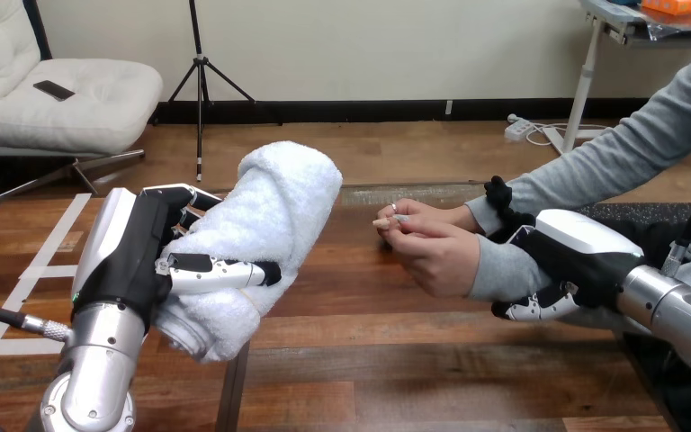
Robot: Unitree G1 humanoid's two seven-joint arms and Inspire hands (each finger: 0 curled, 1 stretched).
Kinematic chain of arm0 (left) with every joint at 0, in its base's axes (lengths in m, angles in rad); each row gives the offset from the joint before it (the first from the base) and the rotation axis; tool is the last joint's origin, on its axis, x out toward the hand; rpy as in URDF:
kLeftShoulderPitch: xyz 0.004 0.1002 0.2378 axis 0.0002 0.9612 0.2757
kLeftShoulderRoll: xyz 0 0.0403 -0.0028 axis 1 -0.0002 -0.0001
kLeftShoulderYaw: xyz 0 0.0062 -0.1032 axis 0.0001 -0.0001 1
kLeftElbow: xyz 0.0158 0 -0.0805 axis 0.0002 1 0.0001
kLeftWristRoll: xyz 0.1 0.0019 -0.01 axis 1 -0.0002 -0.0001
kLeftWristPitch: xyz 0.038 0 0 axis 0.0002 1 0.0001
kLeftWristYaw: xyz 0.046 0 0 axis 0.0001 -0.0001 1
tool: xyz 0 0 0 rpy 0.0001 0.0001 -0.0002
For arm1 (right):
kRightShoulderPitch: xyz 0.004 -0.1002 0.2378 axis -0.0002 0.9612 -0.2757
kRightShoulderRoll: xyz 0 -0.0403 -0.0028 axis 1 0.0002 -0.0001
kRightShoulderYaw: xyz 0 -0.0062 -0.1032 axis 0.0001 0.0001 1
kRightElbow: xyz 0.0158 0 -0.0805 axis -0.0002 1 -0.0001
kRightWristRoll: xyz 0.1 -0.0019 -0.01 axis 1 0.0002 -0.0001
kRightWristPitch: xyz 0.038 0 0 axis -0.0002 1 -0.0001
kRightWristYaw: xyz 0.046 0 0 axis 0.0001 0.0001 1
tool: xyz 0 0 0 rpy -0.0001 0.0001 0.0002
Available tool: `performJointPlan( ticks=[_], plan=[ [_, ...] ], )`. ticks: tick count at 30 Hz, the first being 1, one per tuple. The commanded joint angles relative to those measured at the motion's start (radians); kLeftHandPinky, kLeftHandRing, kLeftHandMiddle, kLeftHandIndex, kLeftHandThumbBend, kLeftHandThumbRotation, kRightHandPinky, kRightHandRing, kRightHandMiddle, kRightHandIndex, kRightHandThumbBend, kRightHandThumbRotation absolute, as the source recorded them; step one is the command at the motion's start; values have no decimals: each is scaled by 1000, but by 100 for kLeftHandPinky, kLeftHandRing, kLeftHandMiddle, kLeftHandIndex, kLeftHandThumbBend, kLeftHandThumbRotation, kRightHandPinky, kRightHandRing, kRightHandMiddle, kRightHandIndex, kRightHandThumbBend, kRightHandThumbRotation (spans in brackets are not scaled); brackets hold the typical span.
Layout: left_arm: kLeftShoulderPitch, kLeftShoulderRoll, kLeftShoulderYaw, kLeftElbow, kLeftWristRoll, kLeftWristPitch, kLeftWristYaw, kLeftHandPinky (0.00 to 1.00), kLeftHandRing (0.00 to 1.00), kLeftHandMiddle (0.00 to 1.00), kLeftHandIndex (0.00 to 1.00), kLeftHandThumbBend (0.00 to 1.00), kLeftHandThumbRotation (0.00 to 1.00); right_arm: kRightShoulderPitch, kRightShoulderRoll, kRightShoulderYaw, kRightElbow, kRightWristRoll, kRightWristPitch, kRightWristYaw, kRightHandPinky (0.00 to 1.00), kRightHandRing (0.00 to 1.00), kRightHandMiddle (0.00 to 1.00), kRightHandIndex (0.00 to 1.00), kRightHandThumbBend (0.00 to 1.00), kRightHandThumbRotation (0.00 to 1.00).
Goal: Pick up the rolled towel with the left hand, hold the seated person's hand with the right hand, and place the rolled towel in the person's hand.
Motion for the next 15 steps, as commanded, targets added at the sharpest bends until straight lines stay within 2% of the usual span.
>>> performJointPlan(
  ticks=[1, 15],
  plan=[
    [-51, 9, 8, -45, 10, -33, 18, 21, 29, 37, 44, 66, 0, -51, 8, -34, -18, 36, -21, -2, 12, 17, 23, 24, 42, 9],
    [-56, 12, 10, -36, 10, -39, 19, 22, 30, 38, 44, 66, 0, -61, 4, -58, -34, 63, -29, 37, 11, 15, 21, 22, 43, 4]
  ],
)
